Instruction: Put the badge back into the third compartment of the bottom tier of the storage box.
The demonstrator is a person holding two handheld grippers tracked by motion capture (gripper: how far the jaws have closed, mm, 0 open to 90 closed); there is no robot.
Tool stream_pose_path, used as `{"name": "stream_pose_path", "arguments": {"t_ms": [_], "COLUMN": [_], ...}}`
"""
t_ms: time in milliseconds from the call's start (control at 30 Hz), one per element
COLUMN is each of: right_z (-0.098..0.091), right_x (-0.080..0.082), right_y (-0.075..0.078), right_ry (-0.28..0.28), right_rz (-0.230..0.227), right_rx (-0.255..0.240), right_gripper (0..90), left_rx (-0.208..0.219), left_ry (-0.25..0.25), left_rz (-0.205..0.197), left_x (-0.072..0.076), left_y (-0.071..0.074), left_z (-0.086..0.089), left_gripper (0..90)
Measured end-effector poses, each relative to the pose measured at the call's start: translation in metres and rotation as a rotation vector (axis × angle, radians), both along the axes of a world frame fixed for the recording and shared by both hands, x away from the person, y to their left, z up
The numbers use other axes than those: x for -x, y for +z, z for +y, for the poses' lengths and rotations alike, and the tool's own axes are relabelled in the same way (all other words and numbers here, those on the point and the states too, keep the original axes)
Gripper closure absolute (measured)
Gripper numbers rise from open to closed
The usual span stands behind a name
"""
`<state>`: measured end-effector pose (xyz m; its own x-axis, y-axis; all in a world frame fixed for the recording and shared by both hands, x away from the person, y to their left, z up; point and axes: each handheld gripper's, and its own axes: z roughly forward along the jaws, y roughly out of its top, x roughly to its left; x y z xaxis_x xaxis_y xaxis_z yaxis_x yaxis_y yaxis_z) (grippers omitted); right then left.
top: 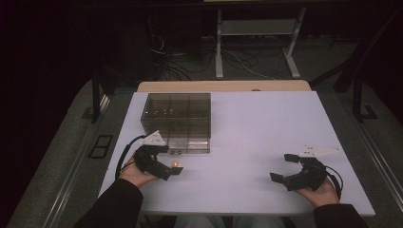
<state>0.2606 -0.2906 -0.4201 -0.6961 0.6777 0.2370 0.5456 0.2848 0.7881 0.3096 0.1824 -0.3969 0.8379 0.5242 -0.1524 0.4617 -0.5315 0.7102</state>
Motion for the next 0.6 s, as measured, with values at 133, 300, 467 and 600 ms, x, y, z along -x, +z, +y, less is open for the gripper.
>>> {"name": "stream_pose_path", "arguments": {"t_ms": [133,300,467,600], "right_z": [0.0,0.0,0.001,0.001], "right_x": [0.0,0.0,0.0,0.0], "right_y": [0.0,0.0,-0.001,-0.001], "right_ry": [-0.001,0.0,0.002,0.003], "right_rz": [0.001,0.002,0.006,0.006], "right_rx": [0.001,0.002,0.003,0.005], "right_gripper": [0.0,0.0,0.0,0.0], "left_rx": [-0.015,-0.029,-0.051,-0.068], "left_ry": [-0.007,-0.015,-0.028,-0.039], "left_rz": [0.01,0.03,0.053,0.065], "left_x": [-0.001,-0.003,-0.005,-0.007], "left_y": [-0.002,-0.005,-0.009,-0.012], "left_z": [-0.001,-0.003,-0.005,-0.006], "left_gripper": [0.0,0.0,0.0,0.0]}}
